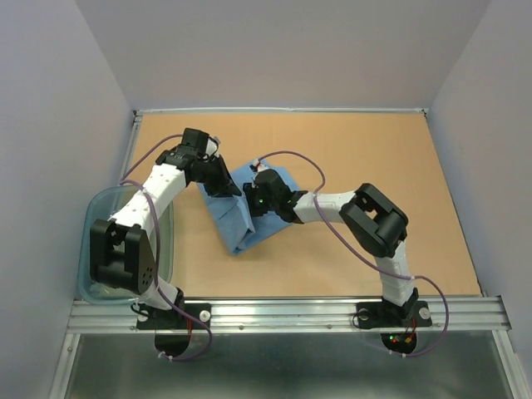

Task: Fold and stack the long sleeve shirts
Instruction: Fold the shirt

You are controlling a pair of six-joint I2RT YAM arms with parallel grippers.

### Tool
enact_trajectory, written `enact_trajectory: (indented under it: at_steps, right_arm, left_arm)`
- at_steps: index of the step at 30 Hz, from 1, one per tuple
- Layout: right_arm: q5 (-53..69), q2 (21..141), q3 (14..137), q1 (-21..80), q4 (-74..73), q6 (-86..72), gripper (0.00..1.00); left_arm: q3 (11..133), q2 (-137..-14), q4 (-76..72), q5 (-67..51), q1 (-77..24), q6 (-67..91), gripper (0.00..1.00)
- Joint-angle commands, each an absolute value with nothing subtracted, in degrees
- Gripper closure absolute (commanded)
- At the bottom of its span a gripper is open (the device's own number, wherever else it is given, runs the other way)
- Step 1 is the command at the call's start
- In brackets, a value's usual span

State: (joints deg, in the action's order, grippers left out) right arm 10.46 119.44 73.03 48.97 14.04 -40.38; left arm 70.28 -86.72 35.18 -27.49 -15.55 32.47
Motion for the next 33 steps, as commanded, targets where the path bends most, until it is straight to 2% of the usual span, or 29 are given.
enact_trajectory:
  at_steps: [1,15,23,33]
  right_arm:
    - [5.01,112.86,70.75,47.2,13.55,-36.3,0.7]
    - [3.6,98.88,54.5,32.97,9.14,-38.4,0.7]
    - [4.13,99.05,47.64,32.61,9.05,-41.65,0.72]
    - [3.87,99.85,45.7,32.61,9.32,-42.36,0.74]
  left_arm:
    - [73.65,-87.18,32.61,-28.65,-16.35,32.34,1.0]
    - [78.84,-95.79,32.96,-28.48,-19.95,31.38,1.0]
    - [84.89,-100.1,33.92,-27.51,-22.94,31.9,1.0]
    - [89.99,-108.01,32.96,-27.78,-24.52,33.13,1.0]
